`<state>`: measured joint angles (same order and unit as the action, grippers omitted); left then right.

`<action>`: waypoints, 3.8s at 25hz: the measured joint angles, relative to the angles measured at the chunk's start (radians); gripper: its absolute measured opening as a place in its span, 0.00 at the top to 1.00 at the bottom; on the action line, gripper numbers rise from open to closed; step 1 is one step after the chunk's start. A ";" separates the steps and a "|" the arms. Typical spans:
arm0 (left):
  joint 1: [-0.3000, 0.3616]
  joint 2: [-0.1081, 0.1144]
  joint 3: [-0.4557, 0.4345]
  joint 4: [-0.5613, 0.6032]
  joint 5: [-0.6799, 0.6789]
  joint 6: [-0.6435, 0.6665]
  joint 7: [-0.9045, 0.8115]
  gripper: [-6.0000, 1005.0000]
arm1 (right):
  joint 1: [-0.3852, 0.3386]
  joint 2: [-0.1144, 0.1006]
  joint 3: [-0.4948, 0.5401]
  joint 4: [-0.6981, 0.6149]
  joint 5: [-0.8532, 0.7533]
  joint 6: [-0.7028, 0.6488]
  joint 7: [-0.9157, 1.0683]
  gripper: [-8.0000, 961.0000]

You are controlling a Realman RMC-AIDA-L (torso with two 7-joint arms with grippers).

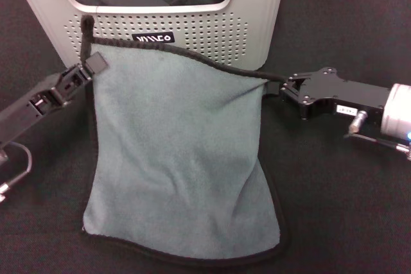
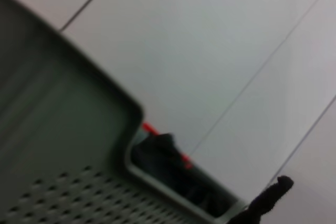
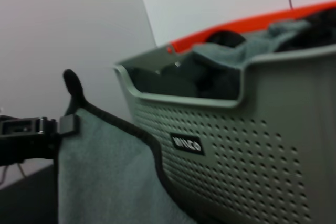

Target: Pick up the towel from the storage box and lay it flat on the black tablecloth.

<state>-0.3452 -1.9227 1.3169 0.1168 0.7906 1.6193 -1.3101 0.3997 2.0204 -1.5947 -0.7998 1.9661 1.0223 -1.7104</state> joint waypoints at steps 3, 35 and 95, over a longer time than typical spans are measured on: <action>0.000 -0.005 0.001 0.001 0.008 -0.053 0.022 0.95 | 0.023 0.001 -0.014 0.024 0.001 -0.054 -0.002 0.97; -0.026 -0.066 -0.012 0.015 -0.034 -0.339 0.219 0.93 | 0.265 0.008 -0.018 0.283 0.015 -0.208 -0.001 0.97; -0.019 -0.074 -0.039 0.039 0.034 -0.389 0.230 0.55 | 0.268 0.007 -0.012 0.323 0.045 -0.205 0.063 0.41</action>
<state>-0.3638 -1.9965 1.2783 0.1556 0.8243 1.2302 -1.0800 0.6680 2.0279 -1.6069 -0.4766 2.0113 0.8178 -1.6477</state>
